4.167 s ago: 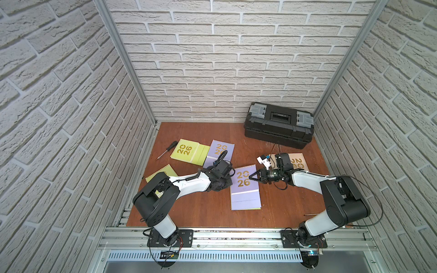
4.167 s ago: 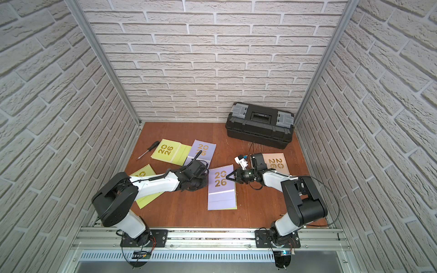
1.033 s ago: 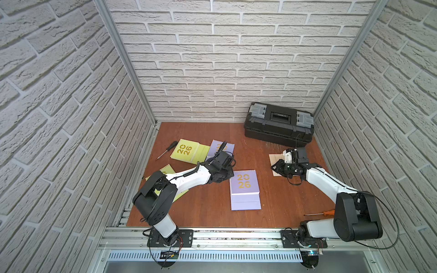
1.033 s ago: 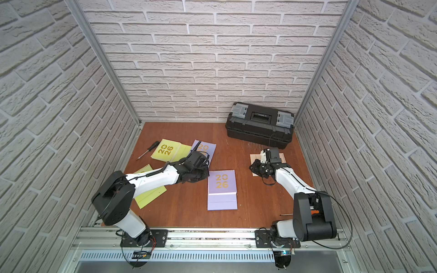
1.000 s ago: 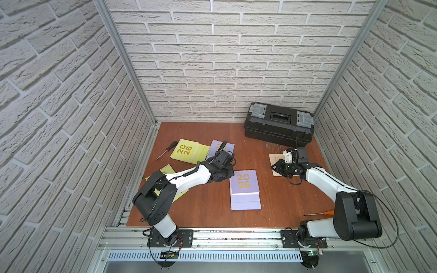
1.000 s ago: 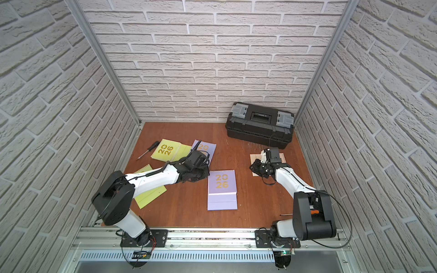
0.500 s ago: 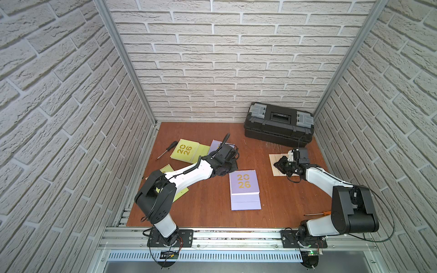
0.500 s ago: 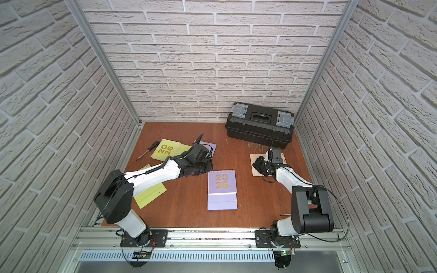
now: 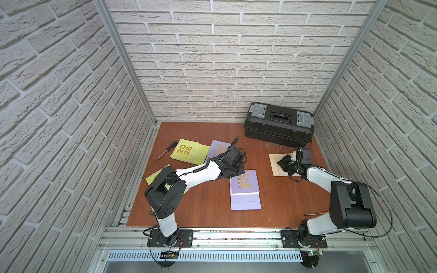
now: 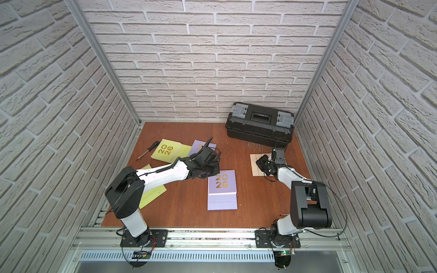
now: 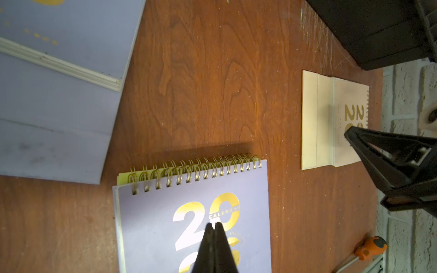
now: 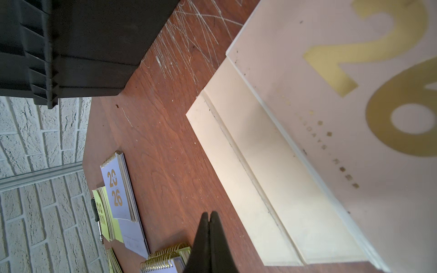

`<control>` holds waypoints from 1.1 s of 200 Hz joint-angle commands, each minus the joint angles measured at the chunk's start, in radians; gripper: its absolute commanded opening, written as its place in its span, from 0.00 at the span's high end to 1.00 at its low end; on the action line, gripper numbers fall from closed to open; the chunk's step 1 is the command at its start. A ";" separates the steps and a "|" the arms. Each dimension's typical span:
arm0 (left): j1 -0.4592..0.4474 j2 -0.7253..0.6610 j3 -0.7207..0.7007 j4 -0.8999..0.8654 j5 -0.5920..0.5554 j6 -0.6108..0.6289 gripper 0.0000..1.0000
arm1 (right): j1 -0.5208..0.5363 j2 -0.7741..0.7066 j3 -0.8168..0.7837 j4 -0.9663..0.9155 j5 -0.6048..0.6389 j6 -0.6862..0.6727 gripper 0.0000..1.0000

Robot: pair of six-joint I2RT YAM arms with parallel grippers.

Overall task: Stack the calendars
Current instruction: Adjust the calendar at the center of the board.

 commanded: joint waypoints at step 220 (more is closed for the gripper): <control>-0.019 0.016 0.003 0.046 -0.002 -0.018 1.00 | 0.033 0.339 0.075 0.570 0.125 0.439 0.97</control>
